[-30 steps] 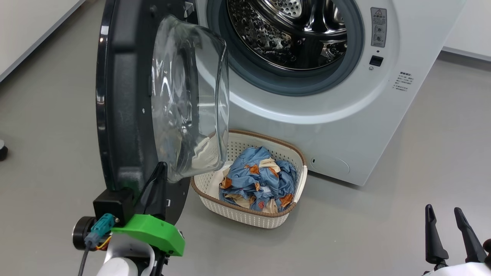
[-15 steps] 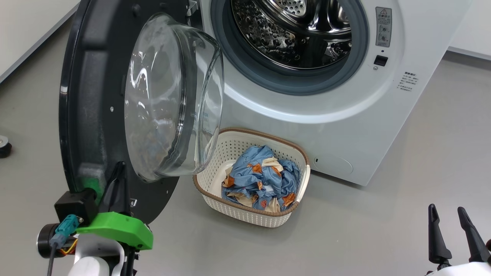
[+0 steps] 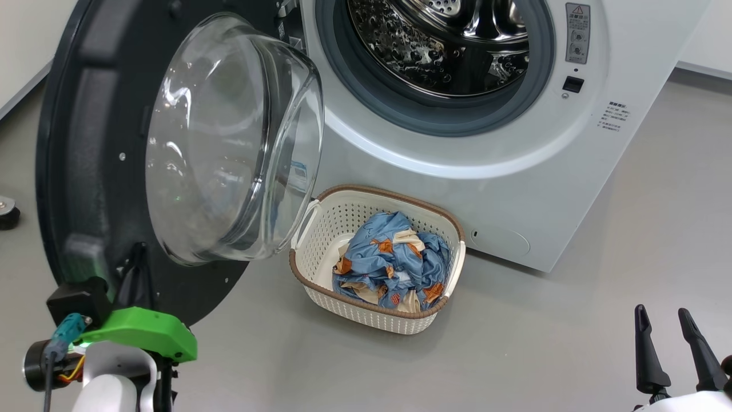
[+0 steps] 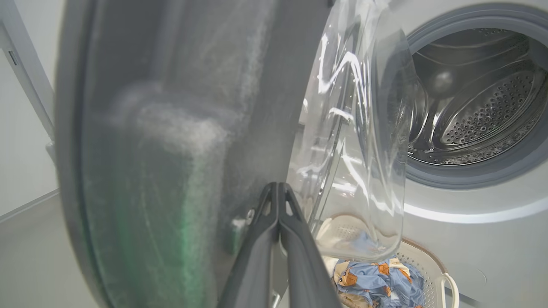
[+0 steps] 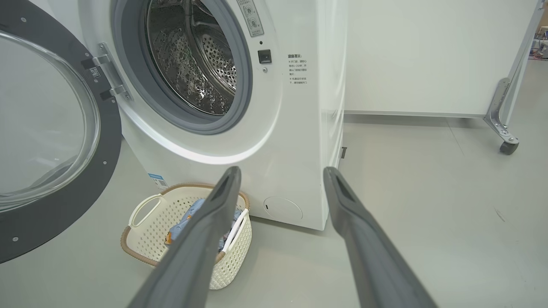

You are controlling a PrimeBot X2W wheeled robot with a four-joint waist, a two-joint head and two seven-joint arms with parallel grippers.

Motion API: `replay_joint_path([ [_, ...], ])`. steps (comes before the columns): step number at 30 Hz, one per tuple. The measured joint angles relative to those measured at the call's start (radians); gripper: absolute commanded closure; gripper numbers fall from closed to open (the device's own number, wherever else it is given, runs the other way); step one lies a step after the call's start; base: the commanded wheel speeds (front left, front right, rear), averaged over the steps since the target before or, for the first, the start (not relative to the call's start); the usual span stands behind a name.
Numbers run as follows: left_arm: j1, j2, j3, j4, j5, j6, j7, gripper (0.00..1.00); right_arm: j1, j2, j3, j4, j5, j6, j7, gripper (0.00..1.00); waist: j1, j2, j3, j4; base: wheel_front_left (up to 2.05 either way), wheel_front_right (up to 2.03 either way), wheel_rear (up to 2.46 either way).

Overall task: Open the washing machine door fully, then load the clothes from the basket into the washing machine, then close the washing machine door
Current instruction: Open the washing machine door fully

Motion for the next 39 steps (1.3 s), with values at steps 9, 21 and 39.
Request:
replay_joint_path([
  [9, -0.057, 0.001, 0.103, 0.074, 0.018, 0.0, -0.033, 1.0, -0.001, -0.007, 0.006, 0.0, 0.0, 0.0, 0.0, 0.0, 0.0, 0.0, 0.018, -0.007, 0.0, 0.0, 0.0],
  [21, -0.161, 0.016, 0.23, 0.2, 0.034, 0.003, -0.069, 1.0, -0.025, -0.029, 0.022, -0.001, 0.0, 0.0, 0.0, 0.0, 0.0, 0.0, 0.053, -0.031, 0.0, 0.0, 0.0],
  [39, -0.295, 0.046, 0.342, 0.395, 0.079, 0.003, -0.14, 1.0, -0.046, -0.052, 0.02, 0.004, 0.0, 0.0, 0.0, 0.0, 0.0, 0.0, 0.104, -0.072, 0.0, 0.0, 0.0],
])
